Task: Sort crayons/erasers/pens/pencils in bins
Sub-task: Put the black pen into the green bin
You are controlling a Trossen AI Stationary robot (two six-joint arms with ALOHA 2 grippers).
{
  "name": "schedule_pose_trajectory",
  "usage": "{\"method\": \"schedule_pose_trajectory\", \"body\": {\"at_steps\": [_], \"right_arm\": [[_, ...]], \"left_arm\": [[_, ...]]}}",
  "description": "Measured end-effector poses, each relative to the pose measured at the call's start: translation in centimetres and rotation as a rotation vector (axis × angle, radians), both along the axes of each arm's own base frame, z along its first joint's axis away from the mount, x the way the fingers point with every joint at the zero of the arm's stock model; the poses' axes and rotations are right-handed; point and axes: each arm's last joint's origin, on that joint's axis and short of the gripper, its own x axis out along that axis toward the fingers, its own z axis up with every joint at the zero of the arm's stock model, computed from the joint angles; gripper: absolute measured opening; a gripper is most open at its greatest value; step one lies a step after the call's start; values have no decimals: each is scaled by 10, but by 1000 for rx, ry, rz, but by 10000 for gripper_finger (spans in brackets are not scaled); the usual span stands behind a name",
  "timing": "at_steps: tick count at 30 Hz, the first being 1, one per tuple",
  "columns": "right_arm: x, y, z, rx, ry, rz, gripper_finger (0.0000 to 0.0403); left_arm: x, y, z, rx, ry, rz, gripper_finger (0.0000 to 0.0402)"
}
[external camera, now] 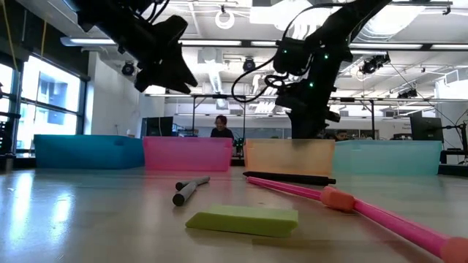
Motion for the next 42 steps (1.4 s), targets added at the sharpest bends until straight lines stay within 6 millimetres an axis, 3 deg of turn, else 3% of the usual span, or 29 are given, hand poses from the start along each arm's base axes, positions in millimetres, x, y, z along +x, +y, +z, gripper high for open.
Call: {"method": "schedule_pose_trajectory", "body": {"at_steps": [9,15,30,42], "right_arm": [[19,9,43,-14,-24,11,132],[38,34,72,-3,-121,84,128],[44,115,69,67,-84,88,129],[43,152,65,150,-91,-2,129]], "left_arm": [[-6,0,-7,-27,86,-7,138],[-10,3,-10,-65,129,-14,138],[-29,15,-21,-87,320,0,138],[-28,14,-21,-83,325,-31,138]]}}
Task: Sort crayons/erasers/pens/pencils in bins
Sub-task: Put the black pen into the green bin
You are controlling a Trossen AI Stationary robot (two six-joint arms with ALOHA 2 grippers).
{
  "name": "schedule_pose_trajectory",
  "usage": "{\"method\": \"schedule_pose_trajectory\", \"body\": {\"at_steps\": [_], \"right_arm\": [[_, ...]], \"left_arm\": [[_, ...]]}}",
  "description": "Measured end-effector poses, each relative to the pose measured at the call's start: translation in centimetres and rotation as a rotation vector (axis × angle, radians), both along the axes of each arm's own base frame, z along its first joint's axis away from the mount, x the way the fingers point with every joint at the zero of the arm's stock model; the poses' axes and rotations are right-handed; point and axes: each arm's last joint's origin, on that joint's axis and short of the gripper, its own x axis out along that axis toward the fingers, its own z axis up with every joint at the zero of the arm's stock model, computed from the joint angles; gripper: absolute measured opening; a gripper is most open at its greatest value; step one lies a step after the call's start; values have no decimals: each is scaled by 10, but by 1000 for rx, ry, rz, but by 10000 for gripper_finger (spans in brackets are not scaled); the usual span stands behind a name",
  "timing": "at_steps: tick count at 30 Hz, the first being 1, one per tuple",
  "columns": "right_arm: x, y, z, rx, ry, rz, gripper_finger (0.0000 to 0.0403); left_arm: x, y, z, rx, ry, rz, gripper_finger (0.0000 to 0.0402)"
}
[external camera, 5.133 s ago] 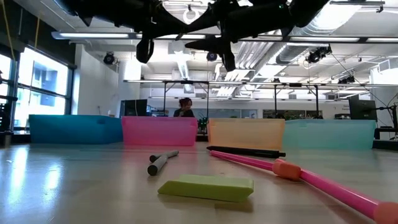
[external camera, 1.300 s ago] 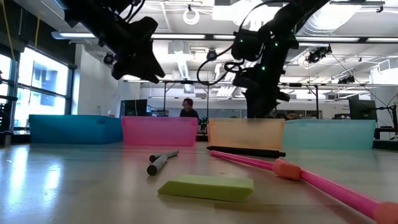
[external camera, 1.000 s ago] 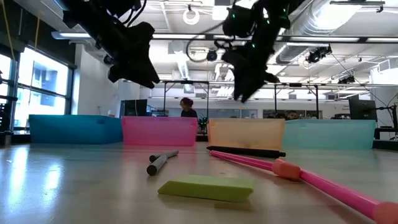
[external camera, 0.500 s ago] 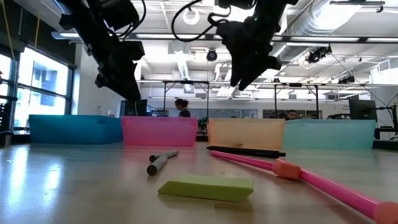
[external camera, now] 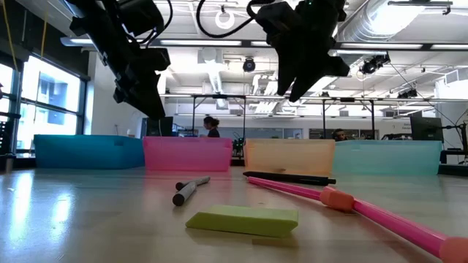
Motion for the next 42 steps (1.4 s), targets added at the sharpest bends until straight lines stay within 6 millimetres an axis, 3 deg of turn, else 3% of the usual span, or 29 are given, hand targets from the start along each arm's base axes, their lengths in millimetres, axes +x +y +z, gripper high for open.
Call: {"method": "schedule_pose_trajectory", "body": {"at_steps": [19,42], "right_arm": [[19,37,-73,59,224,55,129],[27,46,-108,70,289,40,127]], "left_arm": [[2,1,2,12,-28,0,138],[2,1,2,13,-26,-1,138]]}}
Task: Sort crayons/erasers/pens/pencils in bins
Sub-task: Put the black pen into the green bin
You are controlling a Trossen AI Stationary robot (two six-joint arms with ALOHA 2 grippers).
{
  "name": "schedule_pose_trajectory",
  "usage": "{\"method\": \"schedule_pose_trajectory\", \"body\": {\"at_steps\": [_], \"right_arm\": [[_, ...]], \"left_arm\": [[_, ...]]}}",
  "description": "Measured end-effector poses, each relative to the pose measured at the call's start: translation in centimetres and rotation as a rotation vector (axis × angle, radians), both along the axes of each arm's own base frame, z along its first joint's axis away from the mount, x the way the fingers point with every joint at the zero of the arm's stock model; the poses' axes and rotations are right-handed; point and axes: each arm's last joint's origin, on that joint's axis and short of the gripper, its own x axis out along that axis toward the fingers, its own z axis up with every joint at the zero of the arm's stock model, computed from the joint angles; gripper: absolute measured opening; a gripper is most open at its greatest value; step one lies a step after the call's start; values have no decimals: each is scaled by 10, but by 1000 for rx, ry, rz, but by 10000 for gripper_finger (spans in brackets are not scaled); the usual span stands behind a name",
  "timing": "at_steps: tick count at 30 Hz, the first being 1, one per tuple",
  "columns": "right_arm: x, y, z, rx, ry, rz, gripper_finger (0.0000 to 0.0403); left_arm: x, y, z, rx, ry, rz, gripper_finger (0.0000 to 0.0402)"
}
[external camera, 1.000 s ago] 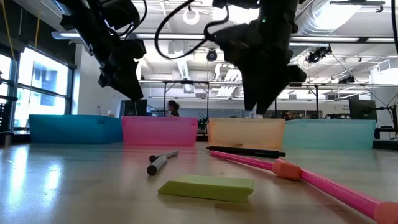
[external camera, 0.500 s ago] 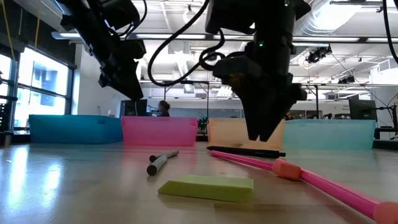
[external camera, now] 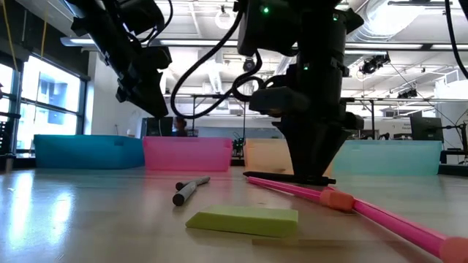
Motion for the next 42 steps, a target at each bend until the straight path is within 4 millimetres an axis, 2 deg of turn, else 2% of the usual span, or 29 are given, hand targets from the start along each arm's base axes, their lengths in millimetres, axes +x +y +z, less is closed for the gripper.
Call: {"method": "schedule_pose_trajectory", "body": {"at_steps": [4,16,27,35,42], "right_arm": [[-2,-1,0,-6,18,-43,110],[-4,-4,-2,-5,52,-75,16],[-6,-4,4,-5,45,24,20],[-13,-6,24,-20,19,54,20],[-20,-12,44,-108,-18,35,20]], "left_arm": [[0,0,0,12,8,-14,138],[0,0,0,14,9,-18,138],[-1,0,-1,7,20,-19,138],[-1,0,-1,8,17,-19,138],[-1,0,0,9,15,-18,138]]}}
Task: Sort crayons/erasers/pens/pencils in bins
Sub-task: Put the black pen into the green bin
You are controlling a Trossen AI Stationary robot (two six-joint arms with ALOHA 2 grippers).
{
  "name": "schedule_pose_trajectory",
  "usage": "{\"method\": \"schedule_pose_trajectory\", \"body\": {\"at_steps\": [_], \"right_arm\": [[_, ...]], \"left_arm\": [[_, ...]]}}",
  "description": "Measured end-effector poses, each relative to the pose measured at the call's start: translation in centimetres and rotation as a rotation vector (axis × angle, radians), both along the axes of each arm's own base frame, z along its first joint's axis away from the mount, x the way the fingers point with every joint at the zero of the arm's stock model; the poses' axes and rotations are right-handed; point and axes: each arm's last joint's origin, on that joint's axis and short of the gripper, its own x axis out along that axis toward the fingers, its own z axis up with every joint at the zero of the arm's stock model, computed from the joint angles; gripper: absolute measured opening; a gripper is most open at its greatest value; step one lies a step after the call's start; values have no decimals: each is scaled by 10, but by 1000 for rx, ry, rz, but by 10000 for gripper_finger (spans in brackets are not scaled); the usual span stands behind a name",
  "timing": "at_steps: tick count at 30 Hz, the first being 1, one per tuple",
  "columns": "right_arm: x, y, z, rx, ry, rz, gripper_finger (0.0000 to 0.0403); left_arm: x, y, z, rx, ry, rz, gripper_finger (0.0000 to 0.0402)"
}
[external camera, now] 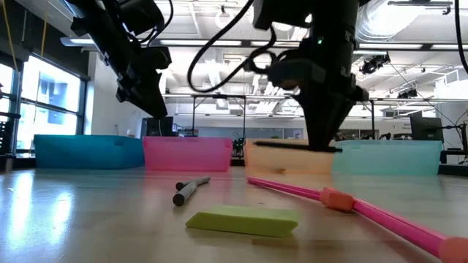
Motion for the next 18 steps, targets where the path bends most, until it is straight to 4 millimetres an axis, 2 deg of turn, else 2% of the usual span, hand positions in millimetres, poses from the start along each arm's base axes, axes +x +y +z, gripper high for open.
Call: {"method": "schedule_pose_trajectory", "body": {"at_steps": [9,18], "right_arm": [[-23,-24,41,-186,-23,-59,20],[-69,-54,95,-353,-14,-111,20]], "left_arm": [[0,0,0,-5,-8,10,138],[0,0,0,-36,-23,46,138]]}}
